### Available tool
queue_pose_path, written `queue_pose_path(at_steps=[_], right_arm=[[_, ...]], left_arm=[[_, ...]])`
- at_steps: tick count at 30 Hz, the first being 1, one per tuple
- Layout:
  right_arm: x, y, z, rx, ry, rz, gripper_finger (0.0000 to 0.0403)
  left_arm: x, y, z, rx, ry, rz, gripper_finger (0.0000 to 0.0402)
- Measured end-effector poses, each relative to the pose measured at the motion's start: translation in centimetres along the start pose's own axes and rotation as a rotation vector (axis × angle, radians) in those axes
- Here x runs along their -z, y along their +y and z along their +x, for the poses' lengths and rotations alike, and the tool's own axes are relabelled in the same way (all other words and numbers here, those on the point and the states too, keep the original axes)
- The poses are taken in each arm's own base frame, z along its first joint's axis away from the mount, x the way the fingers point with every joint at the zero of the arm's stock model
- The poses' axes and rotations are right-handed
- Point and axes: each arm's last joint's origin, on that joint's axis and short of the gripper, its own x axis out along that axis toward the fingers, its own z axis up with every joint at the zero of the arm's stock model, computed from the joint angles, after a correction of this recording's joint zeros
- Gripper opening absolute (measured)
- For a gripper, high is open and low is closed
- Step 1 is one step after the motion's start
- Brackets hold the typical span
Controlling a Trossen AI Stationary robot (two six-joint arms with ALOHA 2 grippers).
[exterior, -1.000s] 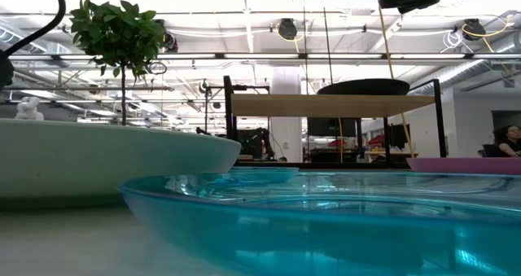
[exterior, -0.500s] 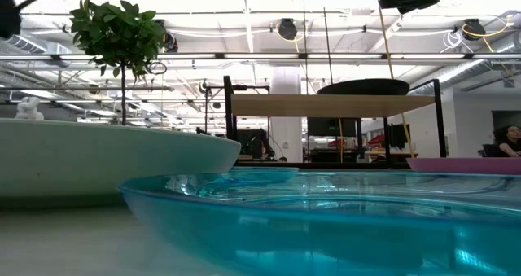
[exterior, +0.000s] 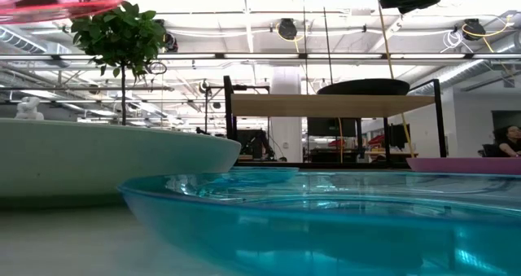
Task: Place and stack plates onto a shelf
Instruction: Put the left pink plate on the shelf
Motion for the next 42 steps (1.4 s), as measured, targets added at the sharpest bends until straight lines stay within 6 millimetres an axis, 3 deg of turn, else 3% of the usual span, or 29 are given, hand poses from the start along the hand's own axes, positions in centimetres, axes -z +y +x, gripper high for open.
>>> queue_pose_path(at_steps=[11,20,25,30,42], right_arm=[[0.0,0.0,0.0,0.001,0.005,-0.004,0.0109],[0.0,0.0,0.0,0.001,0.004,-0.002,0.0109],[0.0,0.0,0.0,0.000,0.004,-0.002,0.0109],[0.1,0.0,0.0,0.000,0.008,0.013,0.0109],[0.2,0.0,0.0,0.001,0.016,0.011,0.0109]], left_arm=[[-8.7,1.2,-0.5,-0.184,-0.279,0.075,0.0000],[-14.8,3.2,2.1,-0.270,-0.458,0.054,0.0000],[-16.8,5.1,4.0,-0.345,-0.481,0.027,0.0000],[-18.6,6.9,5.3,-0.309,-0.514,-0.011,0.0000],[-21.3,10.1,7.6,-0.308,-0.604,-0.101,0.0000]])
